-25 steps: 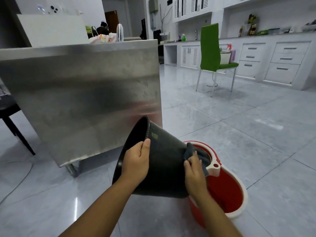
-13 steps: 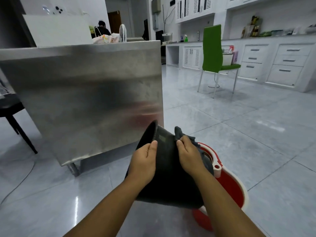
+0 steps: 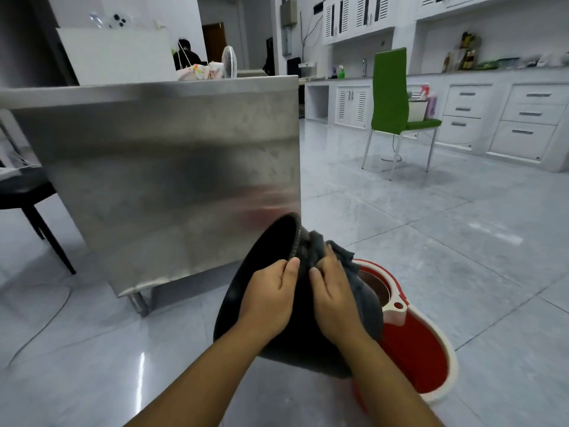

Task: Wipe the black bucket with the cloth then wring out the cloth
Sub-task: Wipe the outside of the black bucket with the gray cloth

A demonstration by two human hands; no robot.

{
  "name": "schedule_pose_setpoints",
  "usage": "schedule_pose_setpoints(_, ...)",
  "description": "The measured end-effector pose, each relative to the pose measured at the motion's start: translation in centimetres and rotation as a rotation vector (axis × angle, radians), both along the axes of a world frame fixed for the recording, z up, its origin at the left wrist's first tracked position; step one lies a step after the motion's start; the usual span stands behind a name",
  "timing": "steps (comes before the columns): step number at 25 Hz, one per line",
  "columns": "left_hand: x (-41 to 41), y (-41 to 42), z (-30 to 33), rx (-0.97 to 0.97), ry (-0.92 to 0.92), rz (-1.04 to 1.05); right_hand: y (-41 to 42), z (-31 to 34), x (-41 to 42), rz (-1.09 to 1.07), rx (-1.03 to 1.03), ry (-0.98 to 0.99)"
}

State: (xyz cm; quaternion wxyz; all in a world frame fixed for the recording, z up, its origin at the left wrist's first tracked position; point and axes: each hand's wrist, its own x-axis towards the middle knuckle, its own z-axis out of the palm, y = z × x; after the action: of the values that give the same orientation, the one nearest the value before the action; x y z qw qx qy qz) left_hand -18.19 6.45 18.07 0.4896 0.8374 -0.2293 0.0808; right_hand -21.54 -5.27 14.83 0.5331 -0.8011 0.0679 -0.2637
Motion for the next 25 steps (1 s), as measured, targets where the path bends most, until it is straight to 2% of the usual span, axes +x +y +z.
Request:
schedule_pose_setpoints(3, -0.4, 0.3, -0.7, -0.030, 0.020, -0.007, -5.2, -1.4, 0.0, -0.009, 0.196, 0.282)
schedule_pose_setpoints(5, -0.2, 0.6, -0.9, -0.052, 0.060, 0.035, -5.7, -4.2, -1.2, -0.132, 0.227, 0.390)
schedule_pose_setpoints(7, 0.4, 0.8, -0.7, -0.067, 0.076, 0.098, -3.4, -6.8, -2.3, -0.273, 0.205, 0.298)
schedule_pose_setpoints(9, 0.9, 0.8, -0.4, -0.091, 0.086, 0.146, 0.9, -8.1, -3.1, -0.194, 0.063, 0.080)
schedule_pose_setpoints(12, 0.5, 0.4, 0.1, -0.062, 0.057, 0.114, 5.3, -5.6, -3.4, 0.006, -0.090, -0.128)
schedule_pose_setpoints(15, -0.1, -0.4, -0.4, -0.039, 0.047, 0.029, 3.0, -2.3, -1.1, -0.043, -0.203, -0.225)
schedule_pose_setpoints(18, 0.1, -0.2, -0.9, -0.090, 0.065, 0.048, -1.4, -2.2, 0.6, -0.038, -0.040, -0.044)
schedule_pose_setpoints(21, 0.1, 0.2, -0.7, -0.077, 0.046, 0.046, -4.3, -5.2, 0.0, -0.183, 0.170, 0.185)
schedule_pose_setpoints(25, -0.3, 0.1, -0.2, -0.028, -0.016, -0.009, -5.2, -7.5, -1.6, -0.317, 0.421, 0.283)
